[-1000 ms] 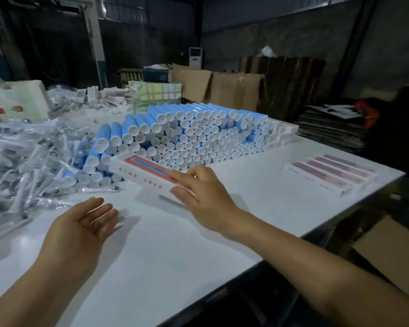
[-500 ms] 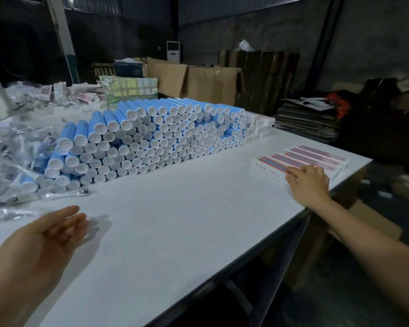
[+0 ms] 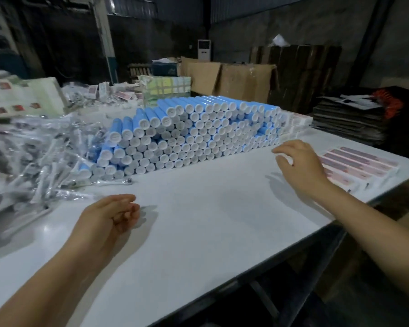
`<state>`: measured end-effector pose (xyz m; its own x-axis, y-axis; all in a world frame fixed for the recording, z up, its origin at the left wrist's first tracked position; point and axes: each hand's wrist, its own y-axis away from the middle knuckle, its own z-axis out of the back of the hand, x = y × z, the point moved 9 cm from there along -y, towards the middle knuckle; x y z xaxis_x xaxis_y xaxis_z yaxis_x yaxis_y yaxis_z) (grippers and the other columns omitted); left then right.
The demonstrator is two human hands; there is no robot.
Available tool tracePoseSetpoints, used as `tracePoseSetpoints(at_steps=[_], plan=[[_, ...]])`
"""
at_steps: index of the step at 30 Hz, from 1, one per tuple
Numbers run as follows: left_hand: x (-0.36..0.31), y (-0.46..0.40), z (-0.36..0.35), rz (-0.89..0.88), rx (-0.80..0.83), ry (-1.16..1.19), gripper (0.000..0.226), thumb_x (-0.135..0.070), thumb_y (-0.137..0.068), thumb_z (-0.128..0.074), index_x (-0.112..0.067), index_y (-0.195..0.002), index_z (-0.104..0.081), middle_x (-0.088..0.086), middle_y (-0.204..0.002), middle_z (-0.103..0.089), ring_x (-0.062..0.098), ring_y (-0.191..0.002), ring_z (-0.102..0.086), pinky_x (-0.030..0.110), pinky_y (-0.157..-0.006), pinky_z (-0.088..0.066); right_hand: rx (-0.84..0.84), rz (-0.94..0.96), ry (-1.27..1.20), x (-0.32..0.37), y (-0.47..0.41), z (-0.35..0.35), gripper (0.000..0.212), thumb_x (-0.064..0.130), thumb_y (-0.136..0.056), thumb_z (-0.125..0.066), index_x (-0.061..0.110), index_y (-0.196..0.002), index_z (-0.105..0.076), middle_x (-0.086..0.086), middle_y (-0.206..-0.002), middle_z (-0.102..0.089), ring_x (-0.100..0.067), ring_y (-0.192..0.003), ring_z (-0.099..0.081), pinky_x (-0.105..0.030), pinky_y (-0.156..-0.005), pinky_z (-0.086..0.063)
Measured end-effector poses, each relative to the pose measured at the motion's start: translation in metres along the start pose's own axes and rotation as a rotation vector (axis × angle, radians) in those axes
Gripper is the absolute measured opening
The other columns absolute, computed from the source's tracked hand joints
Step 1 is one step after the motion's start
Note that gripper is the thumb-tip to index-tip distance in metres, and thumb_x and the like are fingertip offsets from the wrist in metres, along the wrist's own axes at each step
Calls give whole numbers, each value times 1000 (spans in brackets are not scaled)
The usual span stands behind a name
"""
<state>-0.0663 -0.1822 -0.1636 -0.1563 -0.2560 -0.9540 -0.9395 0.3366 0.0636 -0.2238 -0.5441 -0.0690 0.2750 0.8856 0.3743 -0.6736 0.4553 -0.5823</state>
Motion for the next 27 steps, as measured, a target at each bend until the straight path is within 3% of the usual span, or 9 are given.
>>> tracePoseSetpoints(at_steps=[2, 4, 6, 8, 12, 14, 17, 23, 27], plan=[[-5, 9, -5, -65, 3, -186, 13, 8, -89, -51, 4, -92, -63, 16, -72, -60, 16, -53, -56, 16, -50, -48, 77, 127, -108, 61, -1, -22, 22, 8, -93, -55, 10, -108, -70, -9, -115, -63, -25, -112, -51, -19, -88, -30], [-12, 16, -17, -202, 64, -576, 12, -2, -89, -59, -9, -87, -69, 6, -75, -66, 15, -63, -59, 17, -60, -46, 156, 261, -186, 118, 6, -48, 21, 9, -92, -56, 10, -106, -72, -6, -110, -65, -21, -108, -52, -15, -83, -27], [-11, 24, -32, -346, 156, -958, 13, -12, -87, -61, -20, -83, -70, -6, -84, -66, 9, -77, -60, 17, -70, -45, 247, 378, -238, 167, 19, -77, 20, 10, -92, -56, 10, -104, -72, -4, -108, -66, -19, -106, -53, -17, -85, -29], [-7, 27, -43, -429, 251, -1144, 13, -14, -87, -59, -19, -88, -71, -5, -92, -60, 11, -87, -56, 23, -81, -43, 324, 481, -250, 200, 32, -106, 21, 12, -93, -55, 11, -105, -71, -2, -107, -66, -17, -106, -52, -19, -88, -33], [-6, 24, -41, -427, 258, -1111, 16, -14, -86, -55, -14, -88, -71, 3, -96, -58, 17, -89, -56, 35, -86, -43, 479, 544, -173, 218, 52, -156, 23, 15, -94, -51, 17, -108, -70, 4, -108, -62, -14, -105, -50, -19, -86, -36], [-5, 25, -41, -433, 257, -1098, 17, -13, -85, -54, -13, -87, -71, 5, -96, -59, 19, -89, -56, 37, -85, -44, 509, 548, -162, 216, 57, -168, 22, 14, -93, -51, 20, -103, -70, 11, -98, -58, -11, -99, -48, -11, -76, -31], [-3, 24, -42, -449, 263, -1114, 18, -14, -85, -53, -13, -90, -71, 4, -96, -58, 20, -90, -54, 35, -82, -44, 517, 527, -205, 210, 57, -171, 21, 12, -92, -54, 24, -95, -70, 20, -91, -51, -4, -93, -44, -6, -74, -31], [-7, 29, -44, -418, 295, -1131, 18, -11, -87, -53, -9, -94, -70, 11, -96, -61, 25, -90, -55, 37, -82, -46, 520, 525, -241, 209, 59, -170, 23, 8, -91, -56, 26, -95, -70, 19, -96, -56, 1, -93, -46, -10, -74, -33], [-62, 44, -35, -428, 330, -1201, 19, -12, -92, -56, -8, -105, -69, 9, -105, -67, 22, -93, -58, 31, -82, -45, 514, 518, -239, 205, 57, -175, 26, 3, -86, -62, 28, -90, -69, 22, -93, -54, -4, -93, -50, -21, -75, -37]])
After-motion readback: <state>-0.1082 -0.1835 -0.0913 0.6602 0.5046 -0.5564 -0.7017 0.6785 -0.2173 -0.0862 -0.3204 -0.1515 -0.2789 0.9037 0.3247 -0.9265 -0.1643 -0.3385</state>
